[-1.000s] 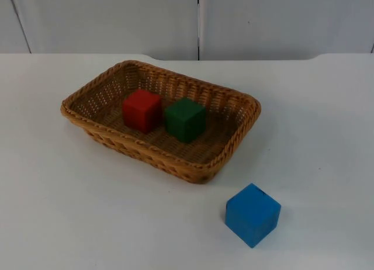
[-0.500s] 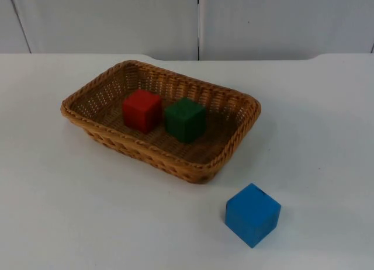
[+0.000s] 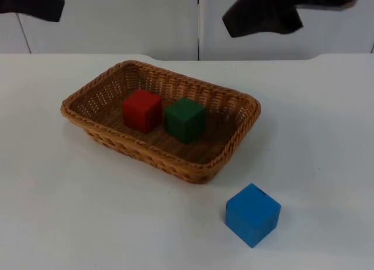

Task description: Pick up one cube with each hand and place exactly two cubes into the same basket, leaving the remaining cube outside.

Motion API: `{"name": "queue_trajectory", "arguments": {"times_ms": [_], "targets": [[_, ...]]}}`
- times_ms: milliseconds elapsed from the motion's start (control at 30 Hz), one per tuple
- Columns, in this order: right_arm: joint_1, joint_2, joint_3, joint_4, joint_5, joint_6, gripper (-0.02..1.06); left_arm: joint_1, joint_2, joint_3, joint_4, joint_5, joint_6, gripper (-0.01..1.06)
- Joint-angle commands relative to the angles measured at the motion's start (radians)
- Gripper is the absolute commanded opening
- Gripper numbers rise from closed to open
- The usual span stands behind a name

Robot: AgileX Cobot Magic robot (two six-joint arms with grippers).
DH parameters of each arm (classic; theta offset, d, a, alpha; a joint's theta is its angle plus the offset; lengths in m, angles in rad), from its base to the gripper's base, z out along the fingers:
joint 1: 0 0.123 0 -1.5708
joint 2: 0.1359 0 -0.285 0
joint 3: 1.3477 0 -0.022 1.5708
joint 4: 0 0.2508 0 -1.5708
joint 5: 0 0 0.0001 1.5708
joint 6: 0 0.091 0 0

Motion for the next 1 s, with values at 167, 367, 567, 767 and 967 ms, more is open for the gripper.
{"name": "queue_trajectory", "arguments": {"times_ms": [167,367,567,767,967], "targets": [[0.003,-0.087,0.084,0.008,-0.042,0.003,0.72,0.000,-0.153,0.075,-0.029,-0.005,-0.012,0.78],[0.003,-0.151,0.136,0.009,-0.051,0.012,0.72,0.000,-0.320,0.146,-0.022,0.017,-0.035,0.78],[0.003,-0.205,0.173,0.009,-0.070,0.030,0.72,0.000,-0.454,0.157,-0.005,0.064,-0.063,0.78],[0.003,-0.248,0.189,0.009,-0.064,0.037,0.72,0.000,-0.572,0.157,0.106,0.158,-0.159,0.78],[0.003,-0.310,0.245,0.009,-0.095,0.037,0.72,0.000,-0.706,0.157,0.259,0.238,-0.266,0.78]]}}
